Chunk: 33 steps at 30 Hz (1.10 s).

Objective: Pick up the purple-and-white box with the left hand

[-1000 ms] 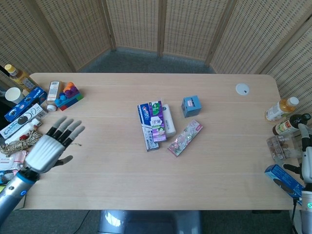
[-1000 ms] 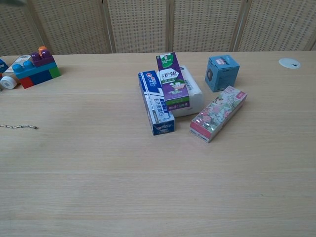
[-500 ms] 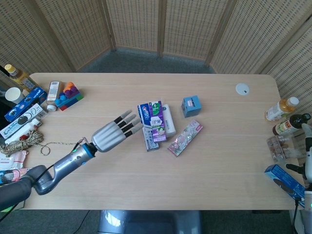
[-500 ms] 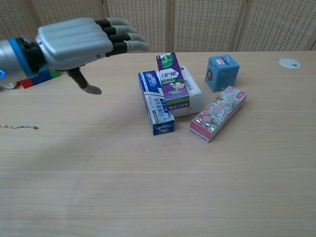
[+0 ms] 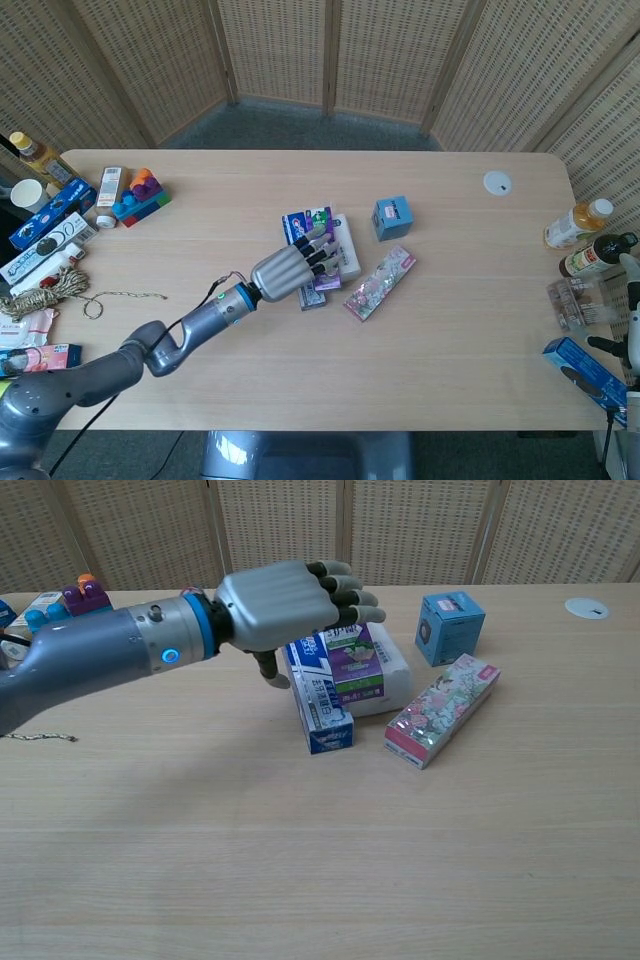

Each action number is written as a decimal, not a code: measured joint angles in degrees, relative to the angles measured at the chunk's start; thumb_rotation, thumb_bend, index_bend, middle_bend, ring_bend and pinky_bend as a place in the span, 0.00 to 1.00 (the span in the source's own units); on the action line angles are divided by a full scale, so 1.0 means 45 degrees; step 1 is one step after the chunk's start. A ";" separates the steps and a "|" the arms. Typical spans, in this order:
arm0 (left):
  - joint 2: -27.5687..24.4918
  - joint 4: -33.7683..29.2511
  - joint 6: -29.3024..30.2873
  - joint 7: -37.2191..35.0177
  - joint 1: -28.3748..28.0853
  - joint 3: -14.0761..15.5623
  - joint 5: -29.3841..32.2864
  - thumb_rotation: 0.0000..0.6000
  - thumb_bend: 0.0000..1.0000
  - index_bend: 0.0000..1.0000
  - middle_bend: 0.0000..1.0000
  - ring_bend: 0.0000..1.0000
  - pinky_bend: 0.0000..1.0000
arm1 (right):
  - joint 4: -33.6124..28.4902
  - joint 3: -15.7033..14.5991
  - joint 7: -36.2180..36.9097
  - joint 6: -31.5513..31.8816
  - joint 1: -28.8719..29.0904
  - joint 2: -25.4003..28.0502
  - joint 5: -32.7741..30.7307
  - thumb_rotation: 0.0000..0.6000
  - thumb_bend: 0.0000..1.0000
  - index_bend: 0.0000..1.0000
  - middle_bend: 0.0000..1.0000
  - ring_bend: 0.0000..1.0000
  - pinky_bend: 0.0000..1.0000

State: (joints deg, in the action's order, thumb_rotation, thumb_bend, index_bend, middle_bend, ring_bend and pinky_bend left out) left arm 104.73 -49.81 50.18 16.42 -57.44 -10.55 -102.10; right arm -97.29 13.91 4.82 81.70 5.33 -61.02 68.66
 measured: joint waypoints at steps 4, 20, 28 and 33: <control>0.1086 0.1110 -0.0584 0.0146 -0.0618 -0.0161 0.0630 1.00 0.09 0.00 0.00 0.00 0.05 | 0.0012 0.0005 0.0054 0.0028 -0.0007 0.0026 0.0042 1.00 0.00 0.00 0.00 0.00 0.00; 0.3073 0.3329 0.0912 -0.0093 -0.1594 -0.0108 0.1486 1.00 0.17 0.82 0.85 0.74 0.75 | -0.0071 -0.0120 0.0105 0.0148 -0.0051 0.0073 0.0376 1.00 0.00 0.00 0.00 0.00 0.00; 0.1078 0.0529 0.1884 0.0540 -0.1294 -0.0245 0.1617 1.00 0.17 0.82 0.84 0.74 0.75 | -0.0295 -0.0196 -0.0096 0.0229 -0.0047 0.0073 0.0522 1.00 0.00 0.00 0.00 0.00 0.00; -0.0743 -0.2386 0.2311 0.1618 -0.0986 -0.0578 0.1850 1.00 0.17 0.82 0.83 0.73 0.75 | -0.0450 -0.0238 -0.0130 0.0328 -0.0078 0.0118 0.0651 1.00 0.00 0.00 0.00 0.00 0.00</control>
State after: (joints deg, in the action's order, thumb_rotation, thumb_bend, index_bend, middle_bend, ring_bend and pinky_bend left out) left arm 101.39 -60.54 60.58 23.70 -61.88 -13.15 -93.78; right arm -99.31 12.83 4.23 83.18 4.98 -60.49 71.59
